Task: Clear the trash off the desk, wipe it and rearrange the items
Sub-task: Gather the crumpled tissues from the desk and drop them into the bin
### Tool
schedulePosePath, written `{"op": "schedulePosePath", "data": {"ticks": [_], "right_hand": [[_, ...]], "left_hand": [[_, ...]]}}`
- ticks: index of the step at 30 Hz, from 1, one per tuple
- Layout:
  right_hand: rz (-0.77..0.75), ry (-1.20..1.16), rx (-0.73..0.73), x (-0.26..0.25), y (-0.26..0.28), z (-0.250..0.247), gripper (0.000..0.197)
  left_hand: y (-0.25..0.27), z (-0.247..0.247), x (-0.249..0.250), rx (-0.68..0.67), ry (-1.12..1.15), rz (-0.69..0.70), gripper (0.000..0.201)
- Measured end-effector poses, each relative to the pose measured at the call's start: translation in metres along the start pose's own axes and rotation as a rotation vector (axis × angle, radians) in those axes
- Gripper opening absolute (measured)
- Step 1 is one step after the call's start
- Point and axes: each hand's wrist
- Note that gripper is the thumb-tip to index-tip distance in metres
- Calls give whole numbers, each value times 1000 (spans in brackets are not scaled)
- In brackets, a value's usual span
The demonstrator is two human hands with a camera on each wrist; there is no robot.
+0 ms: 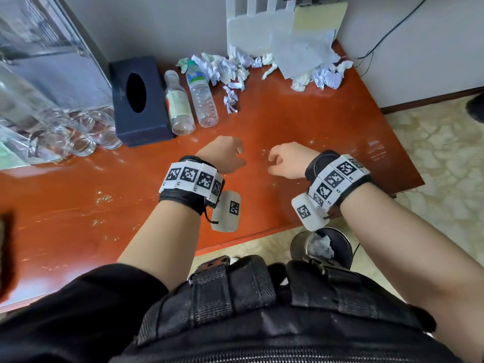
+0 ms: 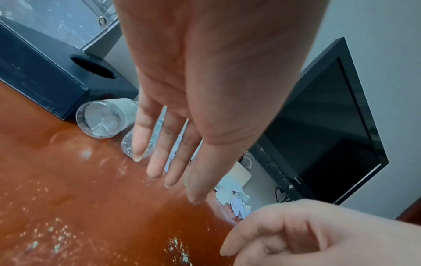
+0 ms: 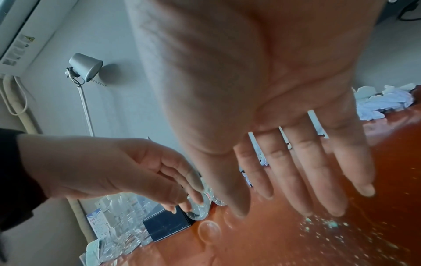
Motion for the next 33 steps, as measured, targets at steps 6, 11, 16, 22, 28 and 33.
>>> {"op": "schedulePosePath", "data": {"ticks": [6,11,16,22,28,33], "right_hand": [[0,30,-27,-9,-22,-12,40],[3,40,-45,6,-40,-31,38],[-44,65,-38,22,-66,-62,39],[-95,94,-54,45,-103,-97,38],[-141,118,-62,55,-152,-119,37],[-187,94,-15,54,-195,-131,41]], "left_hand": [[-17,-13,-17,-13,-28,-6,33],[-39,-22,-14,-18,-15,-20,33],[-65,-34,-7,36,8,-82,32],[-103,-47,8,142,32,-173,33],[-139,-58,5,227,69,-257,35],[-166,-60,-6,302,117,-310,47]]}}
Point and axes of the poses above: each hand's wrist, its own y-axis away from the middle knuckle, its own z-axis out of the palm, x = y × z, and after that the axes turned 2 degrees about y, right-handed
